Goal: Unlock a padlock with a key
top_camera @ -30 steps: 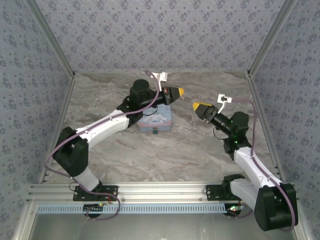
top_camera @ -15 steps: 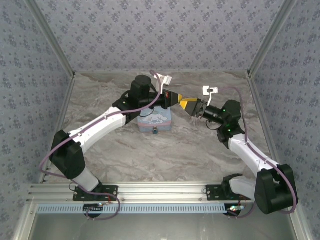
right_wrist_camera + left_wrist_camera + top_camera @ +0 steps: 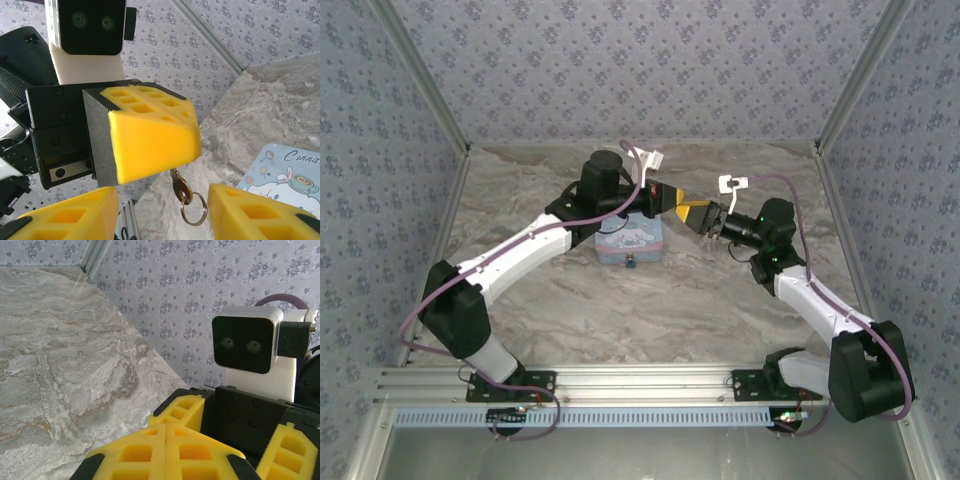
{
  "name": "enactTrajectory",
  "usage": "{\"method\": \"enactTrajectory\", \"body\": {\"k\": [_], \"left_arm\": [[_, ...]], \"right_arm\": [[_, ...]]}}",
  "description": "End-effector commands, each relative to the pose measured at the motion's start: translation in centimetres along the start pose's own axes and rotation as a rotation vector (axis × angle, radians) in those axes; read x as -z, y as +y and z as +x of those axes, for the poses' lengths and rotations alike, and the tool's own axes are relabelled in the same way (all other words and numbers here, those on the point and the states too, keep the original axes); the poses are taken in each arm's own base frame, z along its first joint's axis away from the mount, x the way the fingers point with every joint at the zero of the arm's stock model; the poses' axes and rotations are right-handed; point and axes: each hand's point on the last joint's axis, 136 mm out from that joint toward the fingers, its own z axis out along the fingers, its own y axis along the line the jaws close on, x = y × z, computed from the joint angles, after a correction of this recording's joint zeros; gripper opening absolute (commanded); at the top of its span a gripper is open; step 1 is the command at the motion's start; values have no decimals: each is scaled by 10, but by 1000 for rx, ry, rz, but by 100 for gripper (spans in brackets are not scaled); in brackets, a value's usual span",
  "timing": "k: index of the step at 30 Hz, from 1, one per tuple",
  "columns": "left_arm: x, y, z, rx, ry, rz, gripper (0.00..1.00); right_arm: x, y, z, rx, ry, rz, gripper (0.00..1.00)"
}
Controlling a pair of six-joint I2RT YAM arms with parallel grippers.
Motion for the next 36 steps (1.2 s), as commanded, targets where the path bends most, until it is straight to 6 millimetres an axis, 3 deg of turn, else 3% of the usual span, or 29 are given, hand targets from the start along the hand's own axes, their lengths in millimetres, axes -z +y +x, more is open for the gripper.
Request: {"method": "enactTrajectory", "body": {"k": [1,13,22,30,36], "left_arm": [[5,-13,-14,-15,-35,50,0],[3,-12,-13,-4,-33,56,0],[7,-11,-16,-2,-38,54,0],[22,-6,-27,-12,-73,38,13],[41,9,-33,1,-105,-11,43]], "right_arm": [[-2,2,2,21,9,-8,46],[-4,0,1,18,7,2,31],[-3,-3,3,14,7,21,7],[-1,-9,9,8,21,47,3],[1,-23,18,-15,37,103,3]]}}
